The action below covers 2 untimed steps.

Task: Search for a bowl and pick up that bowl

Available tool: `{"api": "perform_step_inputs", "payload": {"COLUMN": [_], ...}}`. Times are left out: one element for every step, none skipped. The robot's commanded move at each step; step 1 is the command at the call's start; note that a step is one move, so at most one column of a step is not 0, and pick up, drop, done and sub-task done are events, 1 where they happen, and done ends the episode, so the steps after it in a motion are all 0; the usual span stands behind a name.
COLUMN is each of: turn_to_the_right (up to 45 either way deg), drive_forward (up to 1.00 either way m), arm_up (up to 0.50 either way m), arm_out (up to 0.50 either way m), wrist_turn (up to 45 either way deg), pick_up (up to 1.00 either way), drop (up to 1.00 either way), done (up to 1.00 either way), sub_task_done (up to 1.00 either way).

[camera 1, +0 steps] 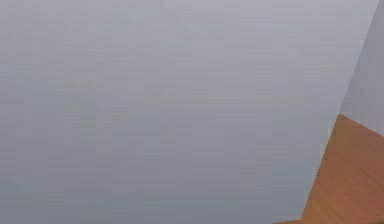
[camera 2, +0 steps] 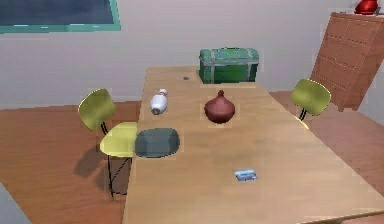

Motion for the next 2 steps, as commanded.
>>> {"api": "perform_step_inputs", "payload": {"turn_to_the_right": [0.0, 0.0], "drive_forward": [0.0, 0.0], "arm_up": [0.38, 0.0], "arm_out": [0.0, 0.4], "wrist_turn": [0.0, 0.0], "pick_up": [0.0, 0.0], "drop": [0.0, 0.0], "done": [0.0, 0.0], "sub_task_done": [0.0, 0.0]}}
